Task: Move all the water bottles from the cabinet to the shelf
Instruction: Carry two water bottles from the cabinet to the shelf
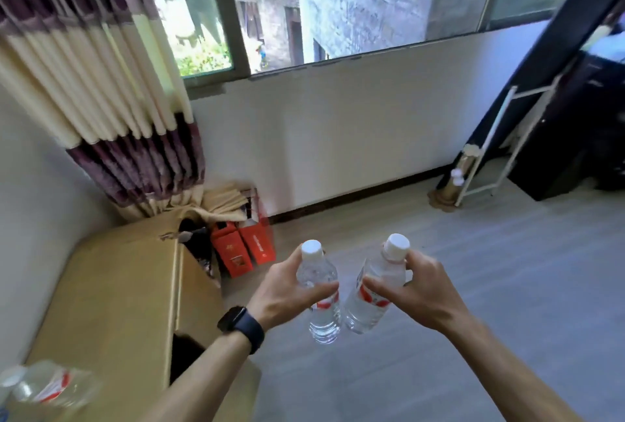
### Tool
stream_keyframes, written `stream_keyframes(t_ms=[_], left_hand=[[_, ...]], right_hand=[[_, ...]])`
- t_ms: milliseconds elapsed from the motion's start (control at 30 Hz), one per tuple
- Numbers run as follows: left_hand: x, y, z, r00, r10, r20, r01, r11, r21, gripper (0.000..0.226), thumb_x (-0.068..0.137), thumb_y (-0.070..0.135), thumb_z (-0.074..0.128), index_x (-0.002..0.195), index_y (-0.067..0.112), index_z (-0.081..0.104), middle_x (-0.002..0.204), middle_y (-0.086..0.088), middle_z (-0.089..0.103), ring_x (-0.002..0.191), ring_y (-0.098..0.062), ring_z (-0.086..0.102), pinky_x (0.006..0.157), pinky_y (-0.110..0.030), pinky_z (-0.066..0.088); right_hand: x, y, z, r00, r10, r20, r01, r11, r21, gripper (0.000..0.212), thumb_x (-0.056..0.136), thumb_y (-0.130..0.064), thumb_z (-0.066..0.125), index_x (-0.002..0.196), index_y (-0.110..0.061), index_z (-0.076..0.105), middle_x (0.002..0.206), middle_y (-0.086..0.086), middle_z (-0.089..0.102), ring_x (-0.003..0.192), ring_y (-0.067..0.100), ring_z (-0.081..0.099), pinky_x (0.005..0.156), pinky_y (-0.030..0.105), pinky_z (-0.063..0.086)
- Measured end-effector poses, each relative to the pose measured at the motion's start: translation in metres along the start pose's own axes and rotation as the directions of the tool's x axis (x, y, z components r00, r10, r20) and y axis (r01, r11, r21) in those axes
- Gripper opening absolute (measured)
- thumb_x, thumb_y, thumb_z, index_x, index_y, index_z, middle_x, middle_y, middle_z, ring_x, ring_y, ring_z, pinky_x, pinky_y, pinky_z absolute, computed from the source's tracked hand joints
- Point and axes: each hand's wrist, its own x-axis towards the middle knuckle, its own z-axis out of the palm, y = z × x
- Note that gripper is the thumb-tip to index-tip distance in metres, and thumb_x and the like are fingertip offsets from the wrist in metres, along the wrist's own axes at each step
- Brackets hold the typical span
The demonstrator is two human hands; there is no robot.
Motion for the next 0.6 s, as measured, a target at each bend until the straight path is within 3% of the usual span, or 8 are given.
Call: stream_keyframes(t_ms=[167, 367, 600], left_hand=[[0.067, 0.073, 0.099, 0.982, 0.131, 0.138, -0.140, 0.988, 0.059, 0.056, 0.067, 0.068, 0.075, 0.114, 0.053, 0.048, 0.098, 0.026, 0.067, 0.085, 0.003, 0.063, 0.076, -0.022, 0.052], [0.148, 0.151, 0.197, 0.942, 0.166, 0.291, -0.160, 0.986, -0.045, 0.056, 0.066, 0.060, 0.080, 0.114, 0.051, 0.053, 0.101, 0.027, 0.067, 0.093, 0.000, 0.065, 0.080, -0.025, 0.054], [0.253, 0.235, 0.309, 0.800, 0.205, 0.564, -0.169, 0.979, -0.115, 0.051, 0.066, 0.058, 0.079, 0.111, 0.047, 0.057, 0.105, 0.017, 0.070, 0.096, -0.001, 0.067, 0.088, -0.032, 0.055]], right_hand=[[-0.006, 0.070, -0.102, 0.991, 0.063, -0.117, -0.073, 0.994, -0.085, 0.049, 0.066, -0.071, 0.073, 0.096, -0.035, 0.059, 0.085, -0.023, 0.061, 0.083, -0.001, 0.061, 0.066, 0.016, 0.048], [-0.014, 0.146, -0.207, 0.945, 0.211, -0.250, -0.240, 0.967, -0.089, 0.049, 0.063, -0.074, 0.073, 0.094, -0.040, 0.056, 0.088, -0.025, 0.061, 0.082, -0.004, 0.060, 0.064, 0.013, 0.045], [-0.012, 0.228, -0.307, 0.819, 0.404, -0.407, -0.455, 0.890, -0.032, 0.059, 0.061, -0.083, 0.065, 0.103, -0.042, 0.056, 0.083, -0.027, 0.061, 0.079, -0.014, 0.055, 0.066, 0.008, 0.035]])
